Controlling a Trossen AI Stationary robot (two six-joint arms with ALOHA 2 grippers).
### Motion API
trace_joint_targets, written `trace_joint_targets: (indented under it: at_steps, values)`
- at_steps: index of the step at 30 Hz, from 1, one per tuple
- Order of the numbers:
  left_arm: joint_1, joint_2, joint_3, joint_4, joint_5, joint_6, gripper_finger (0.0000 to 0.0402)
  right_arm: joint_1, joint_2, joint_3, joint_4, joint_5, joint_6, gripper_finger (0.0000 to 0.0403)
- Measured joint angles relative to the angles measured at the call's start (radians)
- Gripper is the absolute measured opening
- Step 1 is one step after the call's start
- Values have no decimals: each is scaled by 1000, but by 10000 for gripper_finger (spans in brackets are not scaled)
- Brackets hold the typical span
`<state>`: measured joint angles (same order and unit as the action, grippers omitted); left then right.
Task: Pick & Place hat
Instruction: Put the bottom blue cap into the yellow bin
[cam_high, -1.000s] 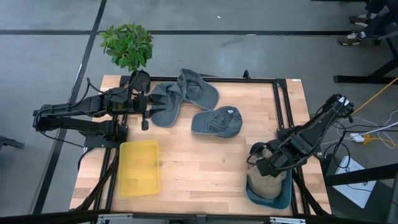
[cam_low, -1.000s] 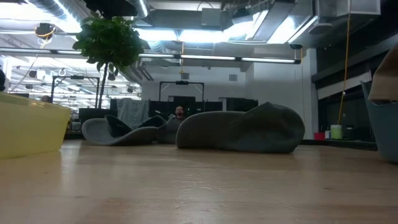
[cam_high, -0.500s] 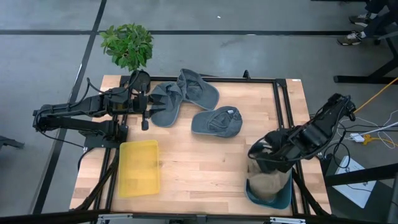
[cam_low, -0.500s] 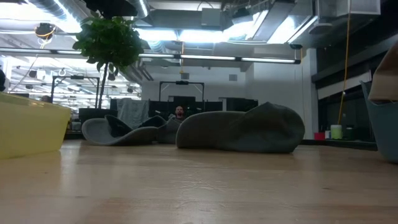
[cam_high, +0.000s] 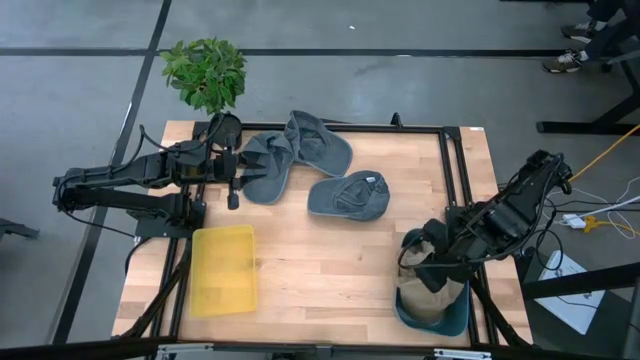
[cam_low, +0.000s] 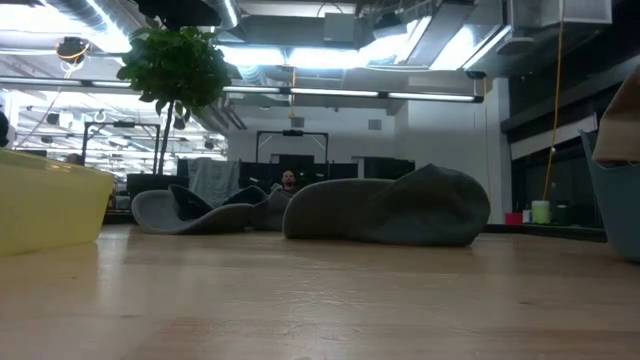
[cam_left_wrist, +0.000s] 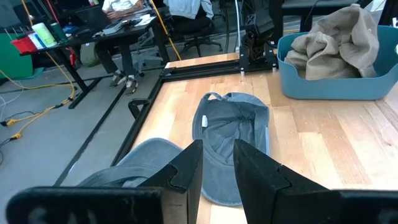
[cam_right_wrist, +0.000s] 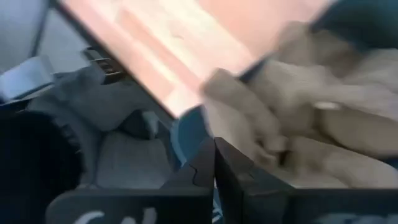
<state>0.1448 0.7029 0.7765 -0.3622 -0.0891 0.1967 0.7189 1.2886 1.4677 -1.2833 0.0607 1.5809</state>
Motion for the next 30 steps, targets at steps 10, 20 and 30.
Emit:
trace_joint_targets:
  at_steps: [10, 20, 30]
  values:
    - [0, 0, 0, 0, 0, 17, 86, -29, 10, 0, 51, 224, -222, 6]
    - [0, 0, 0, -11, 7, 19, 86, -177, 100, 0, 182, 531, -723, 20]
    - [0, 0, 0, -34, 38, 0, 86, -341, 260, 0, 300, 597, -962, 81]
